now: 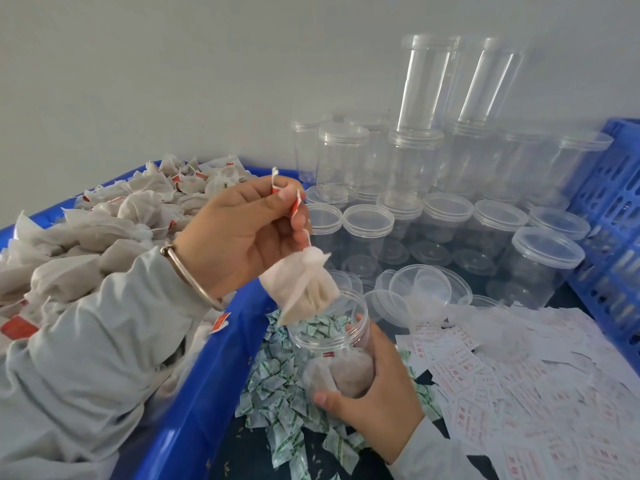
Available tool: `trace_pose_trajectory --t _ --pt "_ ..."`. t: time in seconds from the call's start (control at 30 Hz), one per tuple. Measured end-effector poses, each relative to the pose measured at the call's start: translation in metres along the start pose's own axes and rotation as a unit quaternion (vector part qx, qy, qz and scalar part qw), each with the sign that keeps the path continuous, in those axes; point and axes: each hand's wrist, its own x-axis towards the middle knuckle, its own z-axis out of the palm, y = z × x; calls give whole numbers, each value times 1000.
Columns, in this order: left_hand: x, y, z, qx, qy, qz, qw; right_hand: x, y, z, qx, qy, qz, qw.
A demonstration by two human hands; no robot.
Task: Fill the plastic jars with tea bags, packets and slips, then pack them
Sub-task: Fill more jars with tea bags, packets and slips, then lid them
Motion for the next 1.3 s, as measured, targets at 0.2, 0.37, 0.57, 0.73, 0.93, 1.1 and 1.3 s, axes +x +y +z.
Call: trace_pose_trajectory --t 0.2,0.37,0.57,0.73,0.93,1.1,1.3 --pt "-2 -5 5 -40 -43 2 998 1 0 1 0 -2 -8 1000" --pt "-2 2 5 -151 -101 -18 983 0 1 1 2 -5 -7 1000" --pt "-3 5 3 -226 -148 -56 961 1 2 2 -9 -2 -14 1000" --pt "-2 -4 6 -93 -52 -23 994 0 -1 2 -12 -7 -33 999" --pt "-1 -21 2 63 -21 -63 996 -1 -3 1 2 -15 -35 999" --pt "-2 -32 -2 302 -13 -82 950 -2 -6 0 48 -27 -63 997" --pt "-6 -26 -5 525 -79 -93 842 0 -3 2 60 -21 -58 996"
